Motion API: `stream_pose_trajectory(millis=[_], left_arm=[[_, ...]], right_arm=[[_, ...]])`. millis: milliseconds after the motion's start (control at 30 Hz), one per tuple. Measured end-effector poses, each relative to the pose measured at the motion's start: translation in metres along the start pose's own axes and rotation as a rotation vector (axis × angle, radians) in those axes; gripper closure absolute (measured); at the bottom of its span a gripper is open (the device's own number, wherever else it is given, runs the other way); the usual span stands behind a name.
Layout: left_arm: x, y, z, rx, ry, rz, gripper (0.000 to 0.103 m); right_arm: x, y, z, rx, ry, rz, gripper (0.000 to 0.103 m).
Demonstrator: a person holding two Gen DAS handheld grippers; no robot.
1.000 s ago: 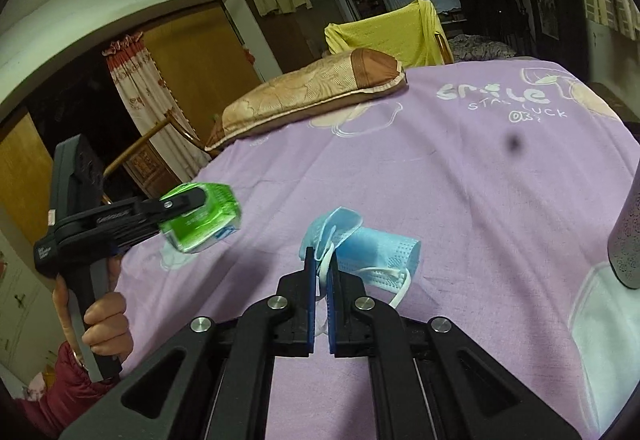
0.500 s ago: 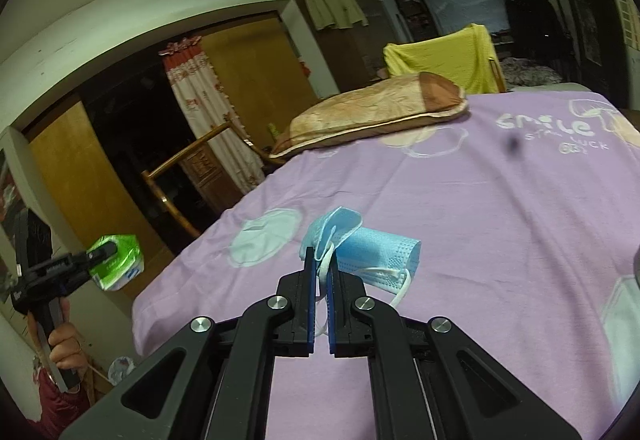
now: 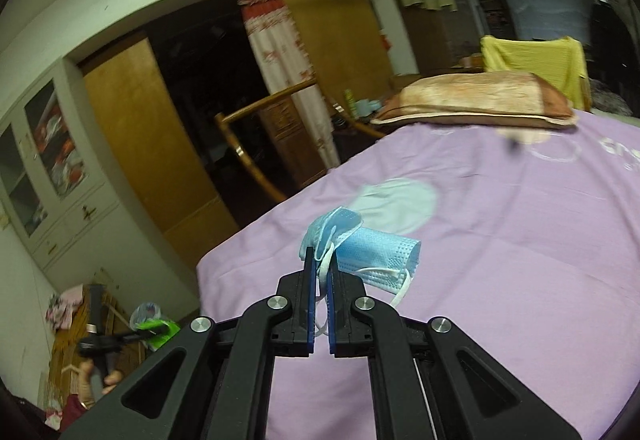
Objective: Collect trash
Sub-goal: 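Carry the green carton and blue mask to the red wastebasket and release both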
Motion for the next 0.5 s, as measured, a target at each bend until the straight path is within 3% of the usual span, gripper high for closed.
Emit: stream_pose_trajectory(millis=[67,133,167,300,500], left_arm=[[0.003,-0.017,0.012,-0.075,-0.001,0.08,0.048],[0.003,-0.022,0.021,-0.113,0.003,0.093,0.027],[0.001,-0.019,0.027,-0.135,0.012,0.074,0.021],[-0.007,0.0,0.052,-0.186,0.066,0.011,0.014],[-0.009,0.032,0.095,-0.278,0.231,-0.127,0.008]], right_arm=[[0.004,-0.015,0.022,-0.013,0.025,0.031,0.098],[0.01,-0.03,0.044,-0.028,0.049,0.068,0.098],[0.013,-0.038,0.055,-0.036,0.061,0.087,0.098],[0.027,-0.068,0.098,-0.077,0.116,0.162,0.098],[0.058,-0.107,0.157,-0.162,0.183,0.281,0.098]])
Point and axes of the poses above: each gripper's, at about its wrist camera, not at the fingertips, and y roughly against the way its jaws point, z to its left, x to its underside, the point moved 1 cm from there along -y, roughly the way its jaws point, and after that the axes turned 10 degrees about -y, right-handed, at the moved point
